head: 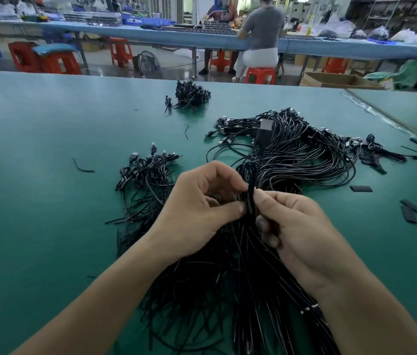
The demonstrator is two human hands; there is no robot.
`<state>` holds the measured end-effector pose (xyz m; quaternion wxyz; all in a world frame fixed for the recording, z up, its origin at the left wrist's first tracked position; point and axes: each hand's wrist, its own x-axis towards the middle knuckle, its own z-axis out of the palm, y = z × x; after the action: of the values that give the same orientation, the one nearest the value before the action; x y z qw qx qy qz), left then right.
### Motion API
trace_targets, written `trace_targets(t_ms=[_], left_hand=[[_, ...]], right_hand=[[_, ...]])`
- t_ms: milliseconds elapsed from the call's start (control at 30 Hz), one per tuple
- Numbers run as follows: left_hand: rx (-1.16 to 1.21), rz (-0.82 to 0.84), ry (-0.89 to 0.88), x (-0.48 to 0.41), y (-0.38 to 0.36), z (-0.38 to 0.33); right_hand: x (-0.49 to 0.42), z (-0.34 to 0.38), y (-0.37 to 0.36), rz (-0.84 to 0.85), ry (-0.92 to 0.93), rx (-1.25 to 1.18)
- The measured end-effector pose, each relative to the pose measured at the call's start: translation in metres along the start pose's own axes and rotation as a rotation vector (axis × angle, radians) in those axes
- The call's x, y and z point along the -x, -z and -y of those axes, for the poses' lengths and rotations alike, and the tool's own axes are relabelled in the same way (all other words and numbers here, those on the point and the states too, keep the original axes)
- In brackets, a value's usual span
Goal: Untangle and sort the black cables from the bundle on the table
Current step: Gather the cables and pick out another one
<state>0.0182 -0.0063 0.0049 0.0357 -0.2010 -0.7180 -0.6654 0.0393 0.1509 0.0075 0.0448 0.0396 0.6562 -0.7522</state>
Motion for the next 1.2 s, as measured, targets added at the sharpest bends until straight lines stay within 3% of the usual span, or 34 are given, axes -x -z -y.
trace_targets(t_ms=[100, 300, 400, 600, 767, 933, 1100, 1200], left_hand=[[0.004, -0.037, 0.012, -0.001, 0.001, 0.001], [0.141, -0.044, 0.088, -0.001, -0.004, -0.002], [0.149, -0.033, 0.063, 0.0, -0.002, -0.003], [-0.099, -0.116, -0.118, 0.001, -0.006, 0.001], [-0.236, -0.121, -0.265, 0.003, -0.009, 0.002], [-0.103, -0.142, -0.188, 0.004, -0.008, 0.0], [0.18, 0.018, 0.197, 0.002, -0.006, 0.003], [0.113, 0.062, 0.146, 0.0, -0.004, 0.005]], right_hand=[[0.001, 0.002, 0.002, 0.036, -0.036, -0.038], [0.002, -0.001, -0.001, -0.093, 0.274, 0.248], [0.0, -0.003, 0.002, -0.123, 0.345, 0.35], [-0.001, -0.005, 0.003, -0.176, 0.325, 0.411], [-0.001, 0.0, 0.005, -0.144, 0.216, 0.23], [0.001, 0.003, 0.003, -0.103, 0.339, 0.252], [0.002, 0.002, 0.001, -0.106, 0.368, 0.298], [0.002, 0.001, -0.001, -0.113, 0.308, 0.289]])
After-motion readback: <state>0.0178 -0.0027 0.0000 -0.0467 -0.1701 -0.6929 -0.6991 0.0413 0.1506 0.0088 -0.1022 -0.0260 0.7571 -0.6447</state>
